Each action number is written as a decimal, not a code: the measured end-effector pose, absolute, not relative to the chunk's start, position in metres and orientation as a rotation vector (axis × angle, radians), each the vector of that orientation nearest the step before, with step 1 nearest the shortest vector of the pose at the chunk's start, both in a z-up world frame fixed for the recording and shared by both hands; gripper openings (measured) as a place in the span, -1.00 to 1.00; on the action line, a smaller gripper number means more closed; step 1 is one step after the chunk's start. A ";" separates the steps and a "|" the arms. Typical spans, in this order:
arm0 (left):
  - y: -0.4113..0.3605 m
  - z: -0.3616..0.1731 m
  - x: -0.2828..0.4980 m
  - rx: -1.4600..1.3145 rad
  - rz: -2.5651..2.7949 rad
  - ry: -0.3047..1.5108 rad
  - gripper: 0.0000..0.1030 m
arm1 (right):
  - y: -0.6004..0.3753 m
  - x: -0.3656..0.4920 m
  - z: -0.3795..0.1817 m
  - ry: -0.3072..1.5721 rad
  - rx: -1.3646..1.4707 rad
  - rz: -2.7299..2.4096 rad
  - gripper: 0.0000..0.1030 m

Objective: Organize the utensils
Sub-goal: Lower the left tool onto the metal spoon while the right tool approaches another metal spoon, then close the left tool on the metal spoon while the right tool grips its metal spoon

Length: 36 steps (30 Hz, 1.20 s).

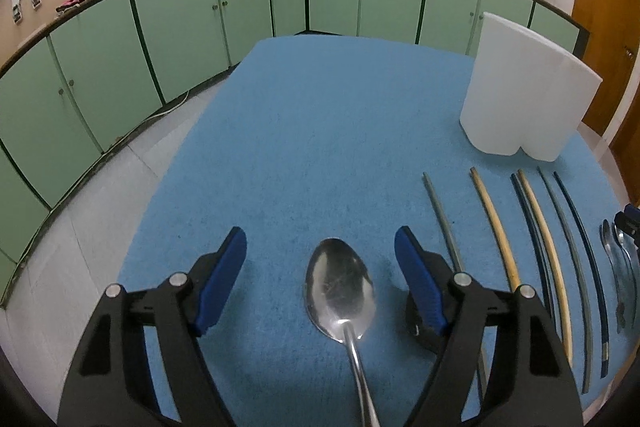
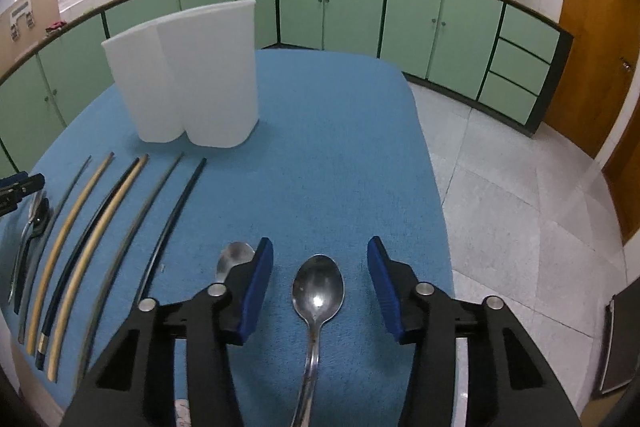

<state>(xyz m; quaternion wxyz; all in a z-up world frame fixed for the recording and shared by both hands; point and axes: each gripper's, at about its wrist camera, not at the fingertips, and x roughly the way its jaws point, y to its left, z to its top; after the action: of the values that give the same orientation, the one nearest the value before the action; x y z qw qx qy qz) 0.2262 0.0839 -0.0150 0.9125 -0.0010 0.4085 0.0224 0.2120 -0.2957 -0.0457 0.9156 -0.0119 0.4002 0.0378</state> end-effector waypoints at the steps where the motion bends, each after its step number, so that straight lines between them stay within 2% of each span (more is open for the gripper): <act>1: 0.084 -0.016 0.227 -0.004 0.046 0.844 0.44 | -0.295 0.214 -0.046 0.833 -0.022 0.083 -0.14; 10: 0.078 -0.026 0.238 -0.001 0.039 0.873 0.44 | -0.298 0.221 -0.053 0.881 -0.014 0.104 -0.22; 17: 0.077 -0.029 0.241 -0.006 0.030 0.883 0.40 | -0.297 0.222 -0.050 0.889 -0.021 0.117 -0.42; 25: 0.072 -0.032 0.243 -0.010 0.022 0.891 0.33 | -0.291 0.222 -0.050 0.899 -0.033 0.101 -0.42; 30: 0.072 -0.032 0.244 -0.017 0.008 0.890 0.03 | -0.288 0.219 -0.050 0.891 -0.048 0.093 -0.46; 33: 0.072 -0.030 0.243 -0.027 -0.005 0.895 -0.08 | -0.287 0.216 -0.049 0.880 -0.044 0.088 -0.46; 35: 0.075 -0.029 0.240 -0.042 -0.010 0.894 -0.06 | -0.288 0.214 -0.047 0.871 -0.037 0.094 -0.46; 36: 0.077 -0.027 0.237 -0.049 -0.007 0.888 0.07 | -0.288 0.213 -0.047 0.868 -0.038 0.096 -0.46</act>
<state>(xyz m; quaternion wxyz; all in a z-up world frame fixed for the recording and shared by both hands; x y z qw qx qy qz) 0.2371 0.0766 -0.0274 0.9028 -0.0237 0.4295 -0.0033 0.2126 -0.2878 -0.0470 0.9059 -0.0182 0.4205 0.0464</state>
